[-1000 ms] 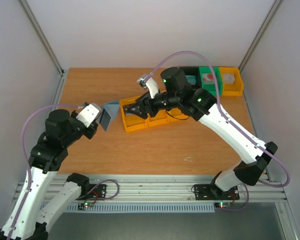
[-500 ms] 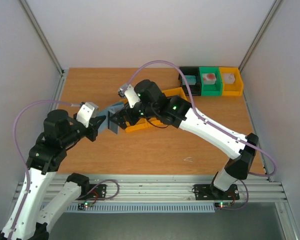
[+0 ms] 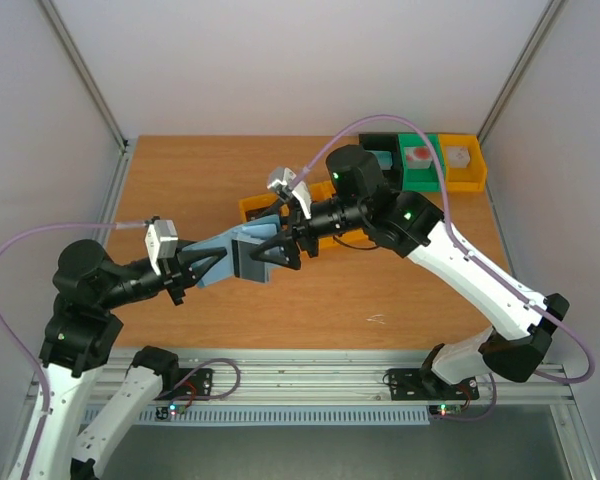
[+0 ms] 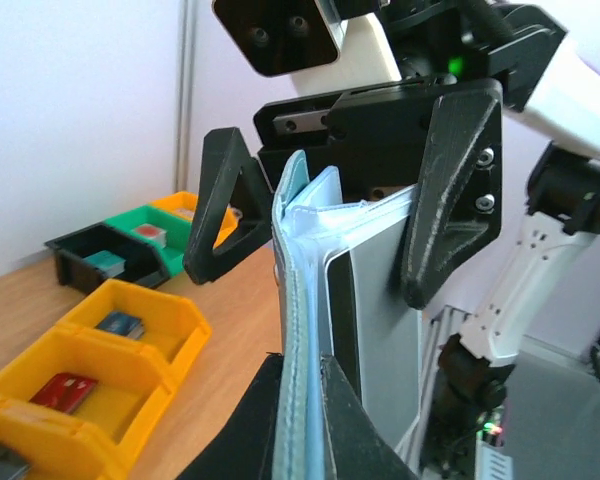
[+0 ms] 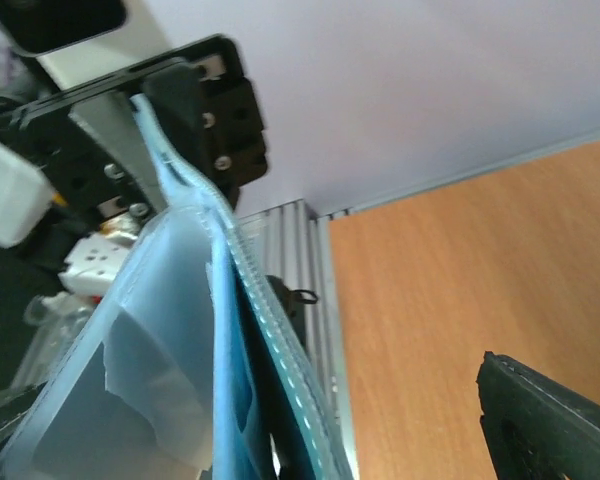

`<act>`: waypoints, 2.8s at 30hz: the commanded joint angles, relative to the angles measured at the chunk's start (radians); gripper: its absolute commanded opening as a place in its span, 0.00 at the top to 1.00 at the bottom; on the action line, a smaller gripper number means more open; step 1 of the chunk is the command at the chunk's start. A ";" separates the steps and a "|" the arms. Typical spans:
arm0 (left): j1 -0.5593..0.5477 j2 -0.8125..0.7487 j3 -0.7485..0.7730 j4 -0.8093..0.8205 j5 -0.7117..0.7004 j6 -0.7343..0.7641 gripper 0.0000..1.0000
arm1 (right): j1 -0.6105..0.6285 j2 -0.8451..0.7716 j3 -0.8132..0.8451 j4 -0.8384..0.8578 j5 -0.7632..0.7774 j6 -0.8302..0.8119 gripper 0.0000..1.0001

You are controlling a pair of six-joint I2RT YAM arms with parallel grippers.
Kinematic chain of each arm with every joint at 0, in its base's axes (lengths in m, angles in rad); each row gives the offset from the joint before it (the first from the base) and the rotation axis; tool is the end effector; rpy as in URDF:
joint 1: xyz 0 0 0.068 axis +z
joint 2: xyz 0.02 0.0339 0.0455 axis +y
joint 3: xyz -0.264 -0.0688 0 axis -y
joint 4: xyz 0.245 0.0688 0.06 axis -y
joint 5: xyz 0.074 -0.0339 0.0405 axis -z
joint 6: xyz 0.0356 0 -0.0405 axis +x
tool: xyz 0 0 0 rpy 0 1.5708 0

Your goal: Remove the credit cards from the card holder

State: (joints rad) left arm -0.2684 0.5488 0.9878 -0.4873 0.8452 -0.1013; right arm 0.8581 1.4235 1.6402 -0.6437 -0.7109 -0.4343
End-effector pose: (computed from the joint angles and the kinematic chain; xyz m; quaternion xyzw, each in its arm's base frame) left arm 0.0783 -0.0492 0.4049 0.3370 0.6344 -0.4075 0.5638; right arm 0.1783 0.2418 0.4441 -0.6251 0.5160 0.3928 0.4345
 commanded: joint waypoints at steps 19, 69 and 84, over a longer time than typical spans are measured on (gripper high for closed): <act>0.031 -0.018 -0.111 0.047 -0.611 -0.208 0.21 | -0.021 0.024 0.093 -0.187 0.359 0.099 0.99; 0.003 -0.051 -0.219 0.347 0.077 -0.295 1.00 | 0.056 0.008 0.058 -0.053 -0.073 0.001 0.60; 0.010 -0.036 -0.163 0.256 0.088 -0.250 0.83 | 0.024 -0.015 0.060 -0.100 -0.121 -0.011 0.99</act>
State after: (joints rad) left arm -0.2665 0.5102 0.7883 -0.2165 0.9417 -0.3939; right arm 0.8886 1.4479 1.6894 -0.7303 -0.7689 -0.4347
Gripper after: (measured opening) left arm 0.174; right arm 0.070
